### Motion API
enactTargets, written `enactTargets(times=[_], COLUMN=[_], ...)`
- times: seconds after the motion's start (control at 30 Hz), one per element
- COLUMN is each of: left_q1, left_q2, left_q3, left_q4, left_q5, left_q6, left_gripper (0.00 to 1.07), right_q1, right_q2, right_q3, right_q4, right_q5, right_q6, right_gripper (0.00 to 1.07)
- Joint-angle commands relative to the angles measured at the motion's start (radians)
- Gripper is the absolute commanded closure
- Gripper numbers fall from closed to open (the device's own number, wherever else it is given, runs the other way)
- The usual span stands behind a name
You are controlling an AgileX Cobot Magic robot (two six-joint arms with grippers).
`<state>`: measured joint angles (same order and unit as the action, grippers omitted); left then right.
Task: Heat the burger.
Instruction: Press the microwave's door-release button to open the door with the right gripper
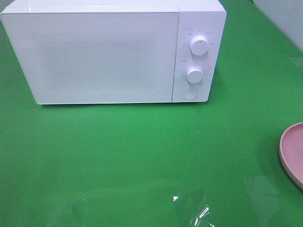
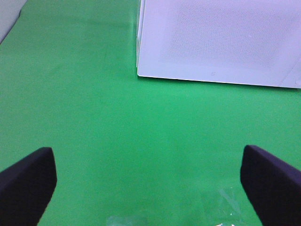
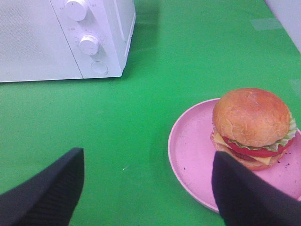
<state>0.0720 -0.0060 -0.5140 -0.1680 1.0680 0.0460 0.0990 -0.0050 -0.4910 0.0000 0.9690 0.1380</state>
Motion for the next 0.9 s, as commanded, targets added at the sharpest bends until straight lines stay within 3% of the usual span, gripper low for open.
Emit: enactTargets(times=[0.03,0.57,0.9], left_q1=[0.002,0.002,0.002], left_q2=[-0.021,-0.021,-0.021], left_q3=[0.0,0.0,0.0], left_q4=[0.0,0.0,0.0], left_q5=[-0.002,-0.002,-0.002], left_q6=[-0.002,-0.002,-0.002], left_gripper=[0.08,0.08,0.08], right_q1=[-0.001,-0.001,-0.001], right_q2=[-0.024,0.047,0.178], right_q3=[0.002,-0.024,0.048], right_q4=[0.0,0.0,0.0], right_q5=[-0.011,-0.123,-0.347], right_q6=[-0.007,-0.007,-0.002], right_gripper=[0.34,0.34,0.34])
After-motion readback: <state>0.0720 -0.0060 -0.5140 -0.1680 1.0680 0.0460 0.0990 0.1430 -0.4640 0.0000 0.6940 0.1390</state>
